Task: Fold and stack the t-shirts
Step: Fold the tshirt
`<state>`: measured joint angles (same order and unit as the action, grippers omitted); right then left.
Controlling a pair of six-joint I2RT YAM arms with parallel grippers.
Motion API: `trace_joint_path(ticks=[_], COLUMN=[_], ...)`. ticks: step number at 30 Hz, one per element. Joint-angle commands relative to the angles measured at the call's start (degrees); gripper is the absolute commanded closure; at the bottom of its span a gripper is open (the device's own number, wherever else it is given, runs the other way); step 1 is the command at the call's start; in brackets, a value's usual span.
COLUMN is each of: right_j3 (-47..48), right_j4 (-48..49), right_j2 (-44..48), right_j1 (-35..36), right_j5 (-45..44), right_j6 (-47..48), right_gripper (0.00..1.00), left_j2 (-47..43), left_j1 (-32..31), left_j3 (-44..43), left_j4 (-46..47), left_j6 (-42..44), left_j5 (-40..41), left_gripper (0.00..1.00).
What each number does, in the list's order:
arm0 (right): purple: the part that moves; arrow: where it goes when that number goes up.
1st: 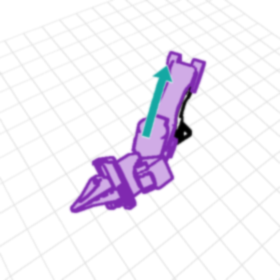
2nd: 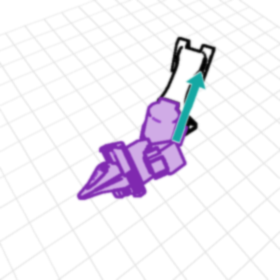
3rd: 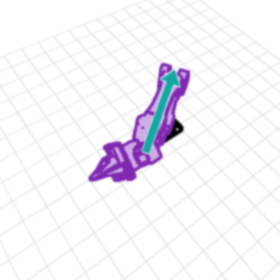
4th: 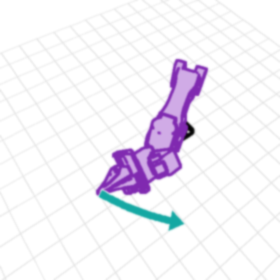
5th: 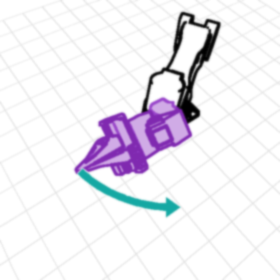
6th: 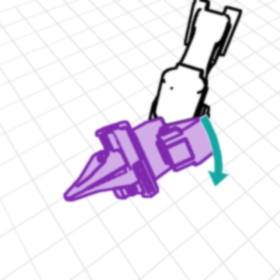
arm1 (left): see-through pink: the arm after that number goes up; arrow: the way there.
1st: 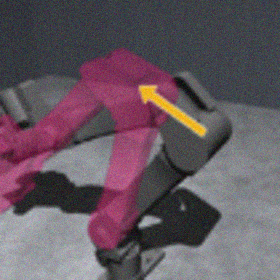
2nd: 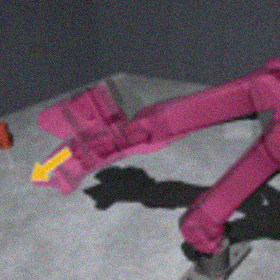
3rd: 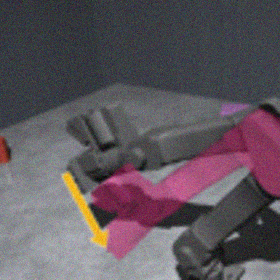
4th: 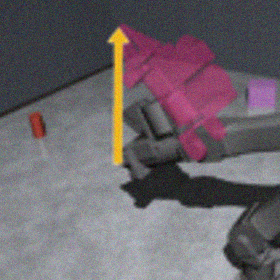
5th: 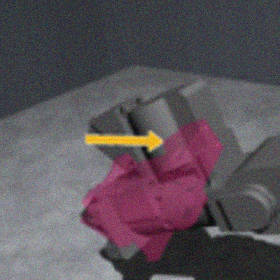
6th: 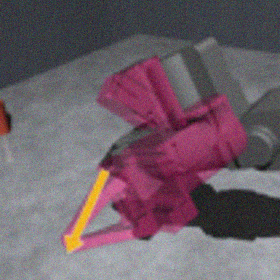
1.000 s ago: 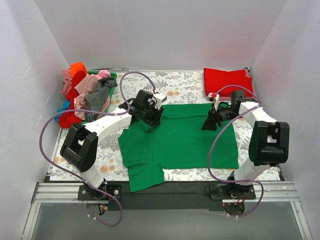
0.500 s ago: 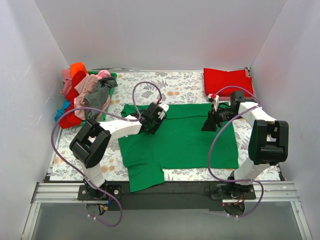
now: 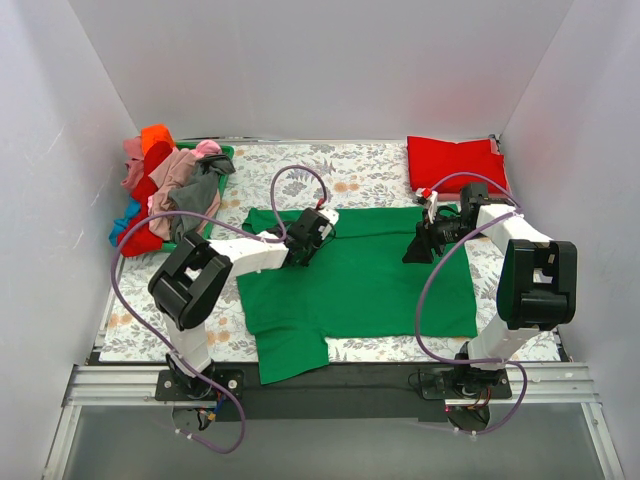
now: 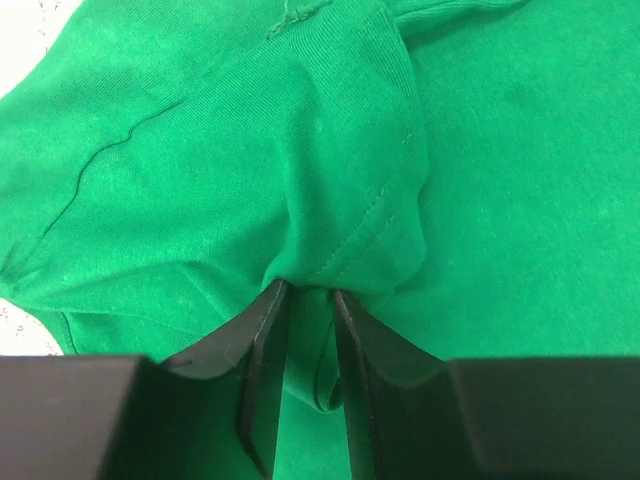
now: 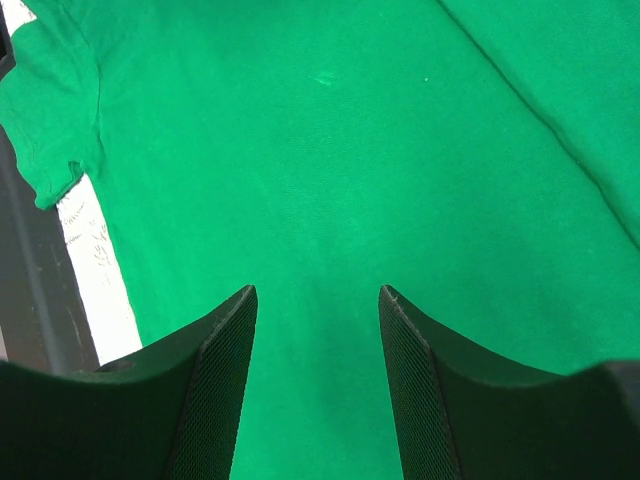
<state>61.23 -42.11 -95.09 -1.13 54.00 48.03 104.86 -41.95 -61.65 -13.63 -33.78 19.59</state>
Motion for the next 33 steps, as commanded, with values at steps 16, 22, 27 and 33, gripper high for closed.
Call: trace_joint_path(ticks=[16,22,27,33], right_j3=[-0.41,-0.41,-0.41,-0.41], right_j4=[-0.52,-0.52,-0.61,-0.78], right_j2=[-0.27,-0.45,-0.36,-0.71], right_j1=[-0.28,-0.28,-0.28,-0.28], right_j5=[1.46,1.46,1.46,1.46], right_j6=[1.01,1.1,1.19,1.28], right_gripper=[0.41,0.41,0.41,0.41], left_j2=[-8.88,-8.71,-7.56,-7.74], left_j1=[9.33,12.5,14.71,16.2], left_j3=[0.21,0.65,-0.84,-0.4], left_j4=[-3.15,-4.3,-5.8,-7.29], left_j6=[-6.03,-6.47,-7.44,-7.79], left_j5=[-22.29,-31.96,-37.34,-41.56], left_gripper=[1.0,1.0,1.0,1.0])
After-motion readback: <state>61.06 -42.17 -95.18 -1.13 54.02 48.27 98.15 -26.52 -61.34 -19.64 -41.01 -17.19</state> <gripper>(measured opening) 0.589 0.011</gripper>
